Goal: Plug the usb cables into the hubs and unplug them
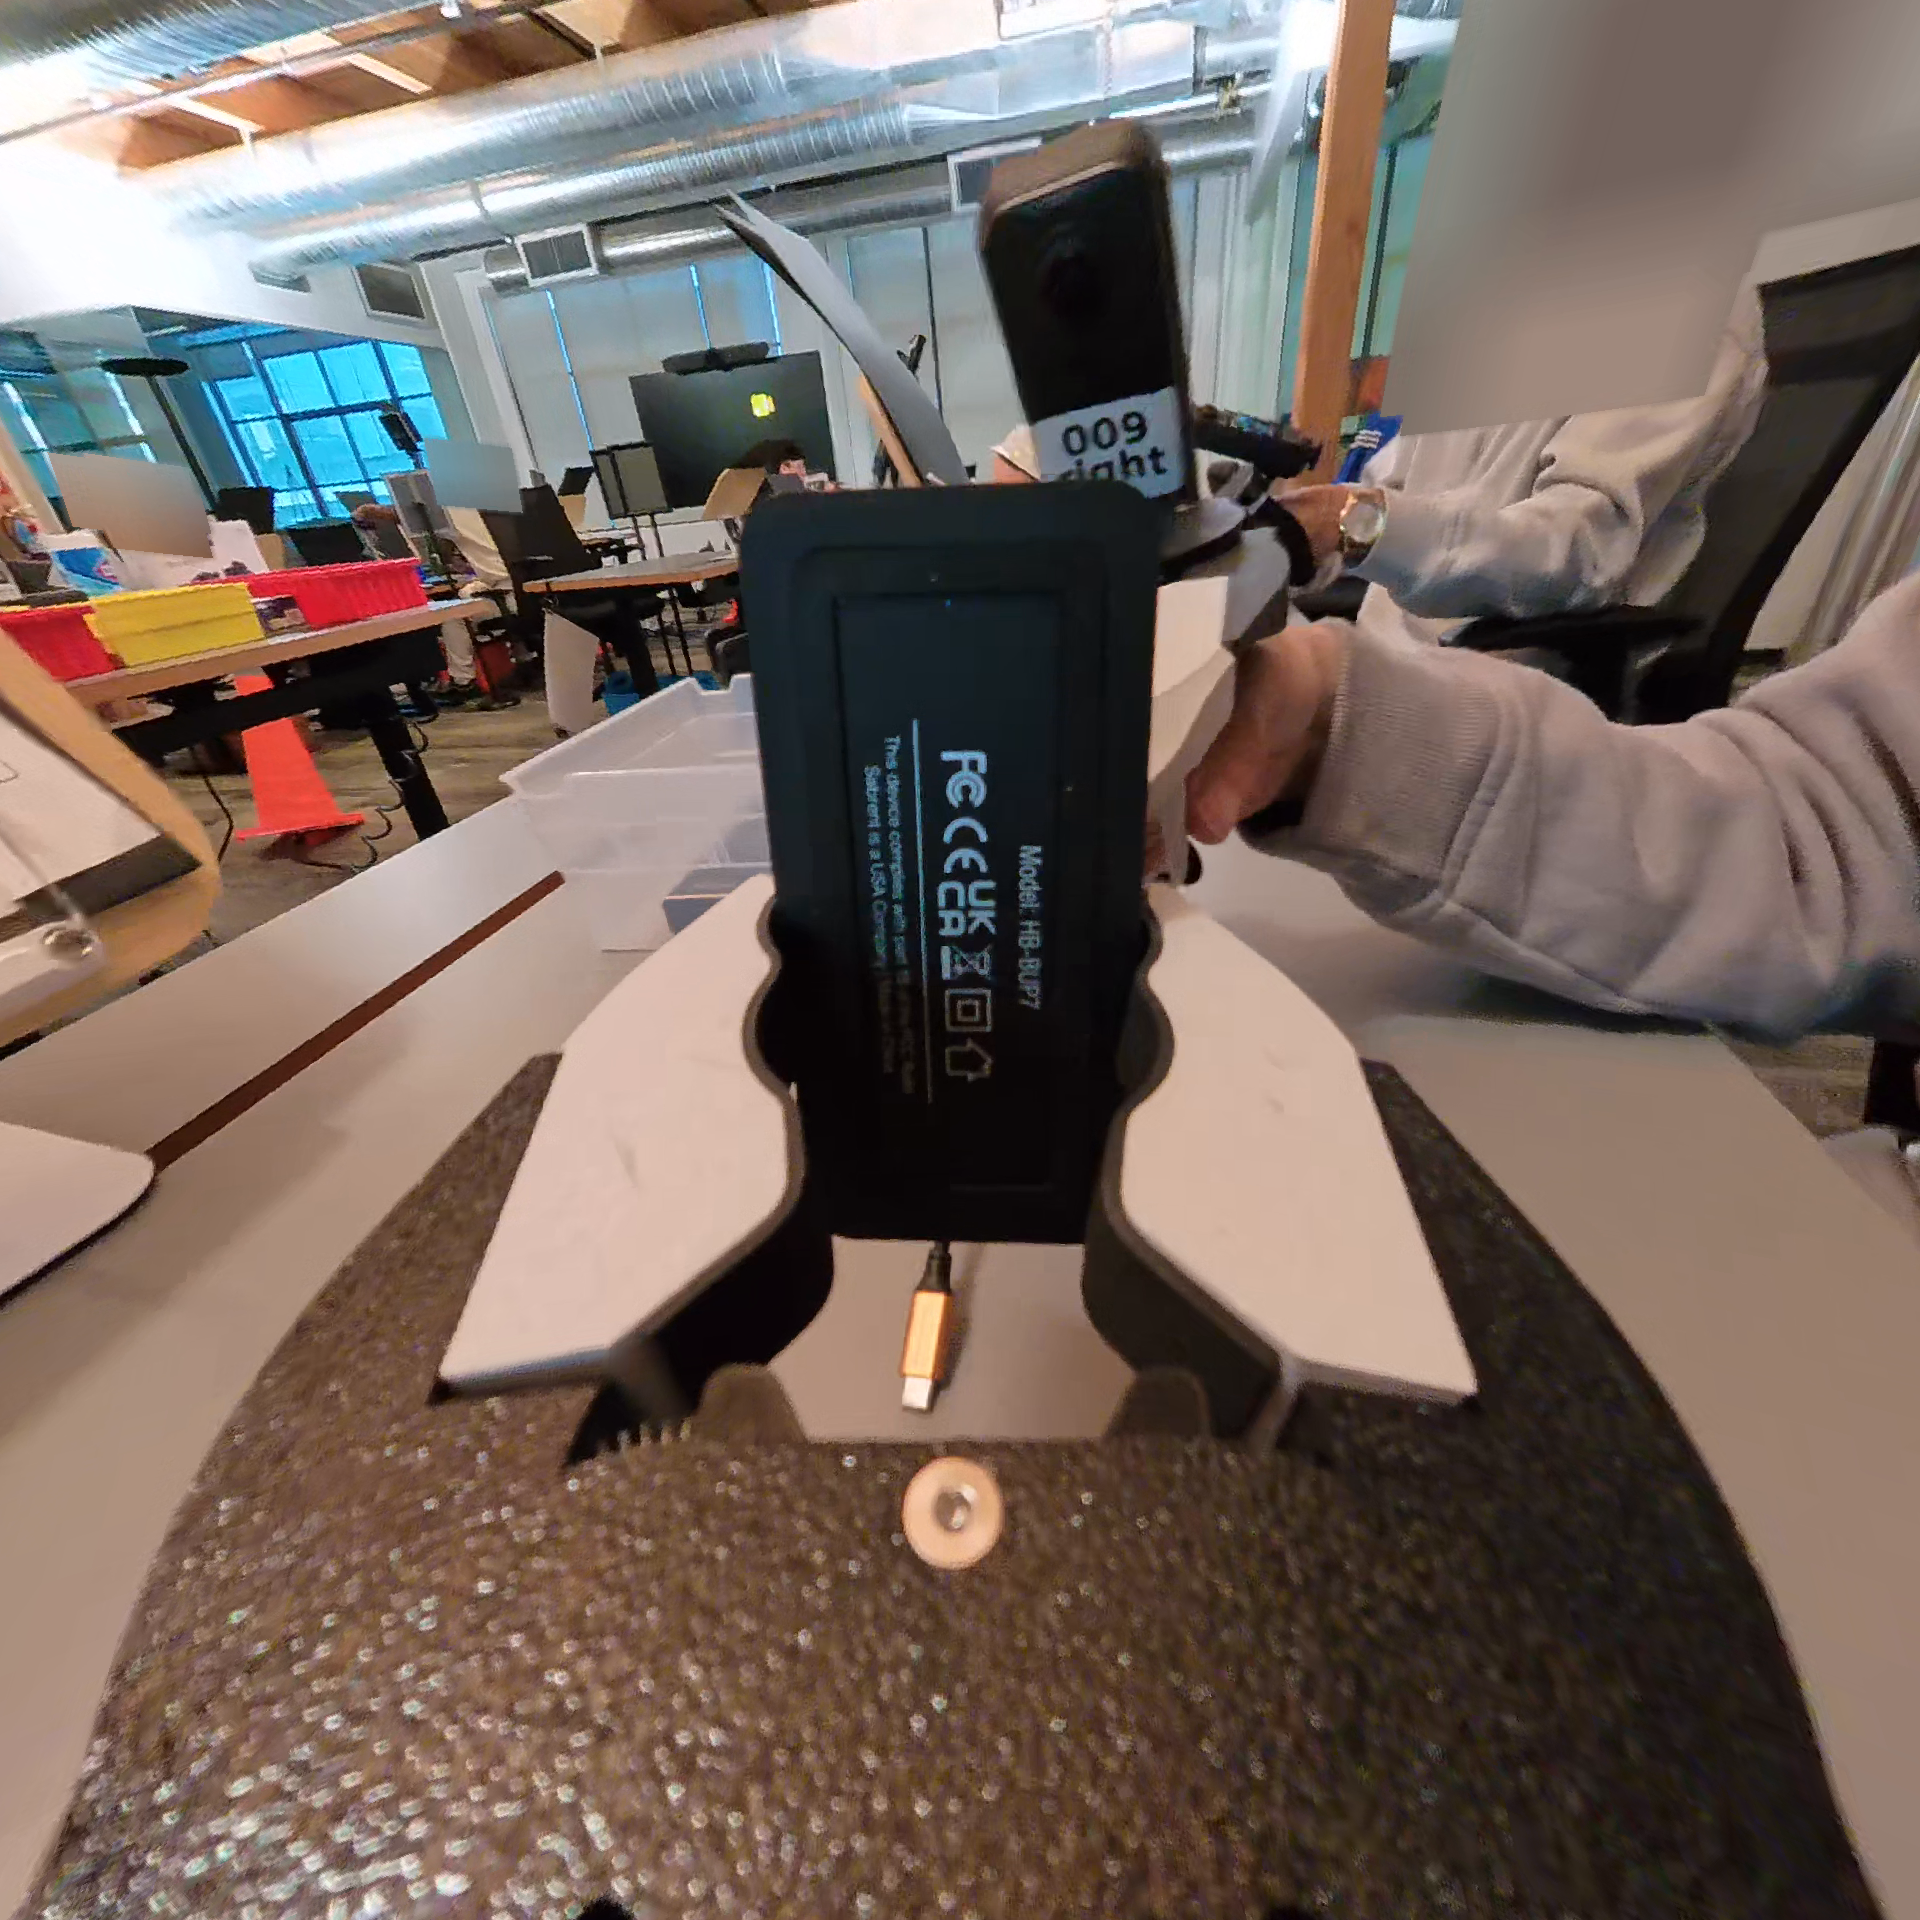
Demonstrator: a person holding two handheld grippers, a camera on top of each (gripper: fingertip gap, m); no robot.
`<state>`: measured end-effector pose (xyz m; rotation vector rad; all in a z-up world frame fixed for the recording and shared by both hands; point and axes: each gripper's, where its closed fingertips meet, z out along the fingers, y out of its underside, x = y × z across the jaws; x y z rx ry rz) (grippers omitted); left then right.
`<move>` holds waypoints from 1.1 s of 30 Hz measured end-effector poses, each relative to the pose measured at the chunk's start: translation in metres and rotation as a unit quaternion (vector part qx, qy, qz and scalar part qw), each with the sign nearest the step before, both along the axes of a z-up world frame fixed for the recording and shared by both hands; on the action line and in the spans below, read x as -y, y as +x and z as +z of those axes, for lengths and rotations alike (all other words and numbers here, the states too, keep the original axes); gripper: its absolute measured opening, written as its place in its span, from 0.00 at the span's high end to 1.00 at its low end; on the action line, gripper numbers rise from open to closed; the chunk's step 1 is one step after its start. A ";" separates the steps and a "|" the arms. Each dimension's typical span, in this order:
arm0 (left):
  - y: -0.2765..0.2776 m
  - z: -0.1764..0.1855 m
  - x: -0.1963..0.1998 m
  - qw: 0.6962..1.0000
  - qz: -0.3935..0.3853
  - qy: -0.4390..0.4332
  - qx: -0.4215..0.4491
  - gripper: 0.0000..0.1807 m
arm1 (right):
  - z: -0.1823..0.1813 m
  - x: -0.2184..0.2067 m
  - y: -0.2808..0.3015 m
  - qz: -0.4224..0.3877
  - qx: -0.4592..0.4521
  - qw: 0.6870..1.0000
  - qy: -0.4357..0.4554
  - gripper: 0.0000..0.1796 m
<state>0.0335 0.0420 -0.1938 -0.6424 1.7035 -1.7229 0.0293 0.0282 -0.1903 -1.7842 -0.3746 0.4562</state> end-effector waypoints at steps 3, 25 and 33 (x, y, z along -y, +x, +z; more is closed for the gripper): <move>-0.006 0.018 -0.039 0.997 0.040 -0.057 0.024 0.67 | 0.014 0.014 0.022 -0.035 -0.007 0.999 0.028 0.92; -0.019 0.031 -0.037 0.996 0.013 -0.069 0.055 0.67 | 0.086 0.167 0.187 -0.283 0.126 0.946 0.100 0.92; -0.017 0.026 -0.031 0.997 0.003 -0.066 0.044 0.67 | -0.047 0.154 0.223 -0.265 0.218 0.914 -0.218 0.84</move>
